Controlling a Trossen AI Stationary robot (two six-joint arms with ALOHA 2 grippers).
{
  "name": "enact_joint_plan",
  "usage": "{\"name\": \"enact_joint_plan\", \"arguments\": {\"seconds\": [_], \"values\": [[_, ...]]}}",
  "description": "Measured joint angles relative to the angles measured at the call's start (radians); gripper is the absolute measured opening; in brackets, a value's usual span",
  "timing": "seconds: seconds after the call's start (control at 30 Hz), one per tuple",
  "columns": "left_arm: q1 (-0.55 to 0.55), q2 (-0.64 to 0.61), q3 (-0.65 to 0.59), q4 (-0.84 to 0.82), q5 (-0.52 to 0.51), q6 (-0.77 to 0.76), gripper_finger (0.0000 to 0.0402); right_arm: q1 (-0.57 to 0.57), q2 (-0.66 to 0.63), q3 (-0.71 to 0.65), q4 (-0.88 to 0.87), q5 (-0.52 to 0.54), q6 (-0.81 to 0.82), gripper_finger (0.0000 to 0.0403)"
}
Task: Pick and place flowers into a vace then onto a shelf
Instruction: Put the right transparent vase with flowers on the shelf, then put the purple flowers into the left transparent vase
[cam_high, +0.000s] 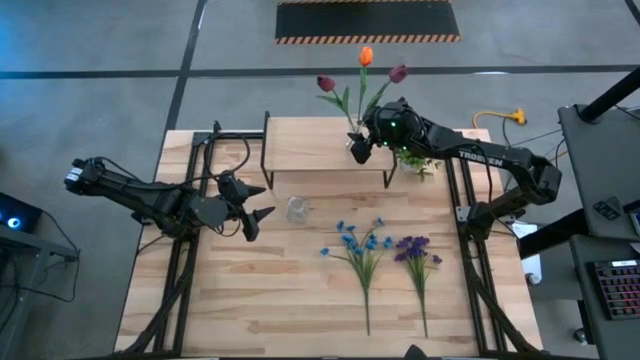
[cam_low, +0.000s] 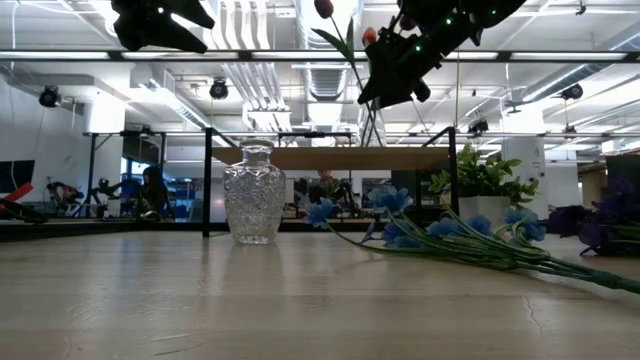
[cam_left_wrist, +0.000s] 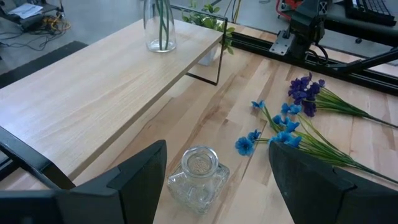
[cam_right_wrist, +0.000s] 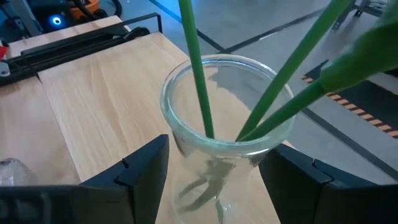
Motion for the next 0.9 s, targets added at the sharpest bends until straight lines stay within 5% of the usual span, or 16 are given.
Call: {"name": "enact_joint_plan", "arguments": {"seconds": [0.9], "values": [[0.000,0.000,0.000,0.017,-0.023,0.027,0.0267,0.000,-0.033,0.001,-0.079,0.052,-0.022,0.0231]]}}
